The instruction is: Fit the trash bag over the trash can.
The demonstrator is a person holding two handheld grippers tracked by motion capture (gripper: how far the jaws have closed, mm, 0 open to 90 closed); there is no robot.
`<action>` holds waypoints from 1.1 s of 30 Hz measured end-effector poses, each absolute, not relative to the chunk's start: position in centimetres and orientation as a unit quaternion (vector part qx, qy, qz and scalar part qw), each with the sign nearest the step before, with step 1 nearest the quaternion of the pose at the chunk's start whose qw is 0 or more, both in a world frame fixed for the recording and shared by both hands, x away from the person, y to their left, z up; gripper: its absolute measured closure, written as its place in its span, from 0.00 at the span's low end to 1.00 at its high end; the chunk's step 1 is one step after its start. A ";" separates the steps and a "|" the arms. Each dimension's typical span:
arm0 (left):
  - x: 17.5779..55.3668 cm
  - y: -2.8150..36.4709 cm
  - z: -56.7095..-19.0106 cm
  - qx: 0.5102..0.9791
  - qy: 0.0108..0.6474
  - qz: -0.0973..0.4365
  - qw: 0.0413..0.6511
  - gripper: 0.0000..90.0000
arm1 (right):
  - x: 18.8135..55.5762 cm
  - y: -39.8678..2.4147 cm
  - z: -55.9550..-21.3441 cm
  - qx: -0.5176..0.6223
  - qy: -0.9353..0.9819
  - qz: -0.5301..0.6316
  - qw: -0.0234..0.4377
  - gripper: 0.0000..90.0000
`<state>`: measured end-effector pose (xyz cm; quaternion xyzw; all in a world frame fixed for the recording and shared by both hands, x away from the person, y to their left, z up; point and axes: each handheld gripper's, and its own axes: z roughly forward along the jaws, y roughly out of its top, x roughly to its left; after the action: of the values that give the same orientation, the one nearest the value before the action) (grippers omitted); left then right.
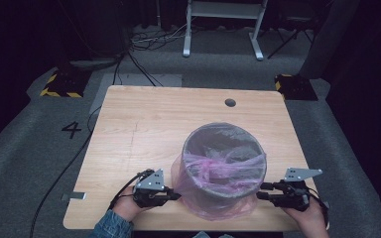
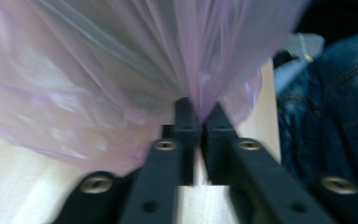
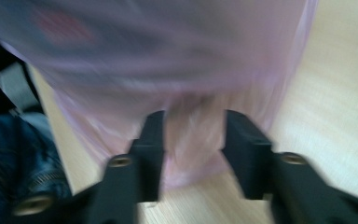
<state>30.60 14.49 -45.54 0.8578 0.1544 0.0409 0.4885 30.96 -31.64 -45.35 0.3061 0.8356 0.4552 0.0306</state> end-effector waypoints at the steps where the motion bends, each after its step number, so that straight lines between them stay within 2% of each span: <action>1: 30.7 14.7 -45.2 0.850 0.172 0.061 0.495 0.68 | 30.8 -31.8 -44.9 0.299 0.830 0.469 0.037 0.52; 2: 31.0 14.9 -44.9 0.843 0.187 0.070 0.499 0.59 | 30.6 -31.9 -44.5 0.290 0.826 0.481 0.043 0.49; 5: 31.1 15.2 -43.8 0.828 0.199 0.078 0.518 0.43 | 30.2 -31.8 -43.0 0.267 0.817 0.509 0.054 0.47; 7: 31.1 15.0 -43.2 0.823 0.191 0.081 0.529 0.40 | 30.0 -31.4 -42.1 0.245 0.813 0.526 0.051 0.43; 10: 31.1 14.5 -42.5 0.825 0.184 0.095 0.525 0.40 | 29.6 -30.5 -40.9 0.210 0.813 0.540 0.062 0.37; 11: 31.1 14.4 -42.4 0.825 0.183 0.100 0.525 0.41 | 29.5 -30.3 -40.6 0.205 0.814 0.540 0.070 0.38; 12: 31.1 14.3 -42.3 0.824 0.182 0.102 0.526 0.45 | 29.6 -30.1 -40.4 0.204 0.815 0.538 0.073 0.40; 13: 31.0 14.3 -42.1 0.823 0.182 0.104 0.528 0.49 | 29.7 -29.9 -40.3 0.203 0.818 0.533 0.074 0.48; 15: 30.7 14.3 -41.7 0.824 0.178 0.110 0.527 0.66 | 29.7 -29.6 -40.3 0.196 0.829 0.520 0.070 0.73; 17: 30.3 14.3 -41.4 0.830 0.174 0.118 0.517 0.74 | 29.6 -29.2 -40.3 0.208 0.834 0.506 0.073 0.99; 21: 29.9 14.4 -41.0 0.840 0.169 0.124 0.501 0.75 | 29.7 -29.5 -40.0 0.248 0.829 0.495 0.078 1.00; 22: 29.9 14.4 -41.1 0.839 0.170 0.123 0.503 0.70 | 29.8 -29.8 -39.9 0.256 0.827 0.493 0.082 1.00; 24: 30.1 14.4 -41.1 0.836 0.176 0.112 0.507 0.48 | 30.1 -30.7 -39.9 0.275 0.822 0.491 0.088 1.00; 26: 30.2 14.5 -41.0 0.826 0.175 0.098 0.526 0.42 | 30.5 -31.7 -39.9 0.295 0.815 0.490 0.088 1.00; 28: 30.2 14.7 -40.8 0.816 0.173 0.088 0.544 0.42 | 30.6 -32.3 -40.0 0.312 0.810 0.487 0.092 1.00; 31: 30.3 15.4 -40.3 0.798 0.181 0.072 0.570 0.61 | 30.7 -32.8 -39.9 0.330 0.799 0.493 0.100 1.00; 33: 30.2 15.7 -40.2 0.795 0.183 0.079 0.573 0.78 | 30.5 -32.9 -39.8 0.317 0.796 0.507 0.095 0.98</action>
<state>30.17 15.65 -40.20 0.7954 0.1825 0.0790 0.5726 30.49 -32.91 -39.79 0.3167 0.7960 0.5070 0.0954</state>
